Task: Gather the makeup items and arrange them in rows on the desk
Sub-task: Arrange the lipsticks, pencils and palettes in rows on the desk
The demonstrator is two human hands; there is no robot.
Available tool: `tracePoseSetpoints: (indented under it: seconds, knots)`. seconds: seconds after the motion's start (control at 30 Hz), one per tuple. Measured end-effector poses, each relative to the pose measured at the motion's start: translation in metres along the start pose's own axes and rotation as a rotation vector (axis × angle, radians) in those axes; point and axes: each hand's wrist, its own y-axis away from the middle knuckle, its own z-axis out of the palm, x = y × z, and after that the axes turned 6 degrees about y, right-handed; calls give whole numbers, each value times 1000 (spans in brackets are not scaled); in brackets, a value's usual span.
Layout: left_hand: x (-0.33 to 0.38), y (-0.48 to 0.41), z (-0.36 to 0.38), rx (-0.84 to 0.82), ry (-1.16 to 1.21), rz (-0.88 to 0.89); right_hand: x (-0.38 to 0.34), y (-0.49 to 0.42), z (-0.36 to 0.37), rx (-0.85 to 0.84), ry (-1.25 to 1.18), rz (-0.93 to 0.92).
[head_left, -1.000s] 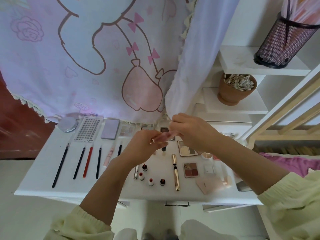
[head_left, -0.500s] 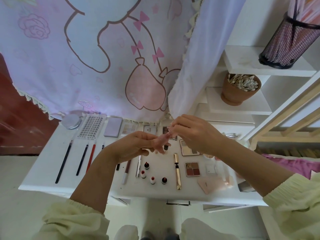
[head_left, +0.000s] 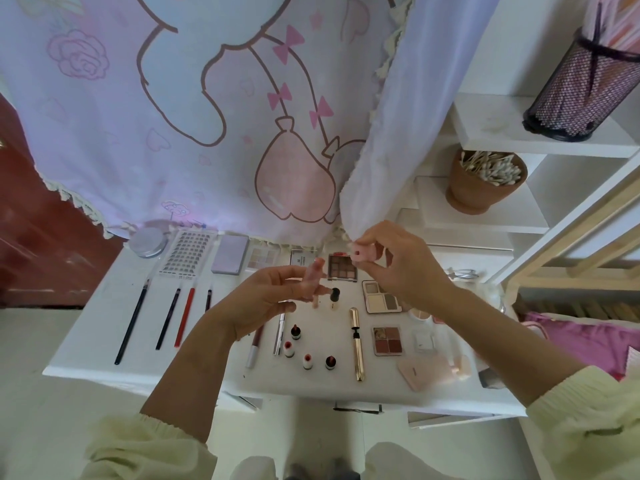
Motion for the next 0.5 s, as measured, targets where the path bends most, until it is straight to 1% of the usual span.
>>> tracePoseSetpoints:
  seconds: [0.1, 0.2, 0.27, 0.33, 0.4, 0.5]
  knots:
    - [-8, 0, 6, 103, -20, 33, -1, 9, 10, -73, -237, 318]
    - [-17, -1, 15, 213, -75, 73, 4, 24, 29, -165, -420, 502]
    - [-26, -4, 19, 259, -167, 60, 8, 36, 43, -189, -396, 553]
    - [-39, -8, 22, 289, -312, 44, 11, 47, 55, -183, -354, 576]
    - [-52, -16, 23, 318, -465, 50, 16, 56, 67, -198, -381, 601]
    - [-70, -31, 20, 290, -701, 70, 25, 65, 89, -274, -364, 639]
